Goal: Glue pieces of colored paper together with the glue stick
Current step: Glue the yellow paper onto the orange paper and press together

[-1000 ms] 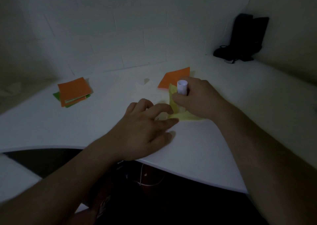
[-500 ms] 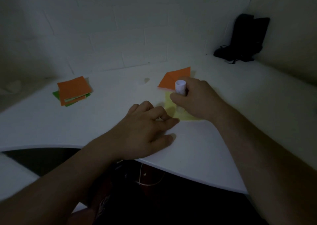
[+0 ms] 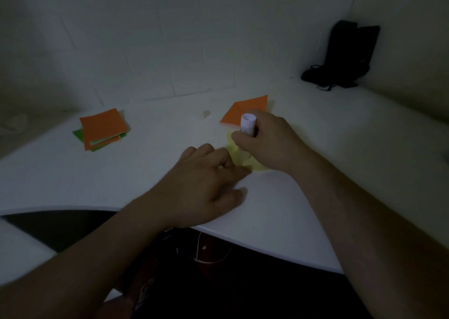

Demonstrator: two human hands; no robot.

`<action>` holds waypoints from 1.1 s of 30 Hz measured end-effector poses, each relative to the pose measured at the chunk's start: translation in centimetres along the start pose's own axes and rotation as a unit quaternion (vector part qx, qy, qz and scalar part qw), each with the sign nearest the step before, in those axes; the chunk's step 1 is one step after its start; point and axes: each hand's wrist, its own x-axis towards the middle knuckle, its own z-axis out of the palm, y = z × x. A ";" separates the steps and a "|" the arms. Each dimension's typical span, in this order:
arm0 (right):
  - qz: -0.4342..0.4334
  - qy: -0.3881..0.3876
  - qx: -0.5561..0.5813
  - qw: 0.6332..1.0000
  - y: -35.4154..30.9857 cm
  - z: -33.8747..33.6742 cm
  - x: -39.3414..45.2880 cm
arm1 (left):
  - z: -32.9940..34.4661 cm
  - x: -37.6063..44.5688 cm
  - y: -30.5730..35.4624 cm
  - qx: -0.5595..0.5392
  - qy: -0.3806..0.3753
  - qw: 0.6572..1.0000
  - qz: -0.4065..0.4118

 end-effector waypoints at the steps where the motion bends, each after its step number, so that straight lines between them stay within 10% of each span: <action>1: 0.005 -0.003 0.000 1.000 0.0 -0.1 0.0 | -0.1 -0.1 0.1 0.005 0.010 1.000 -0.006; 15: 0.007 0.025 -0.036 0.999 0.6 -0.9 0.2 | 0.2 -0.1 -0.1 -0.024 0.022 0.999 -0.013; 22: 0.031 0.175 -0.038 0.983 0.7 -2.3 0.6 | 0.4 0.0 -0.4 -0.004 0.010 1.000 0.005; 33: -0.028 -0.010 -0.029 0.999 -0.5 0.8 0.5 | 0.3 0.1 -0.4 -0.003 -0.006 1.000 0.006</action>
